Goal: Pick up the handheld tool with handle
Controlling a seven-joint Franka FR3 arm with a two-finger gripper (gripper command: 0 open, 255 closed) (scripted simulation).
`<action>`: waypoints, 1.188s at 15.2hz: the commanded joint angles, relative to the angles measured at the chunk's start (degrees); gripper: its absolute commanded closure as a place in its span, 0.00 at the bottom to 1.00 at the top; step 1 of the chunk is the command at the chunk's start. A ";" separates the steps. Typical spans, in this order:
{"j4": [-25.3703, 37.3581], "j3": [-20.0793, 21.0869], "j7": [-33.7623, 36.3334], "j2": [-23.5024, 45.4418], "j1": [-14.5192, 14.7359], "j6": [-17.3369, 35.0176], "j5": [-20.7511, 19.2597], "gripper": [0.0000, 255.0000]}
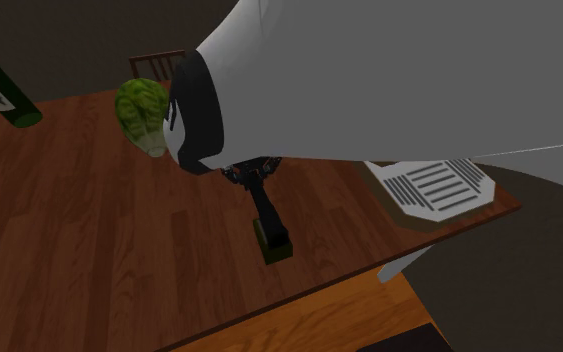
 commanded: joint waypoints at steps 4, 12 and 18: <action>0.01 -0.01 0.00 0.05 0.00 0.03 -0.01 1.00; 0.42 0.00 0.01 -3.37 -0.03 -3.80 0.00 1.00; 1.35 0.01 0.05 -5.96 -0.04 -7.31 0.00 1.00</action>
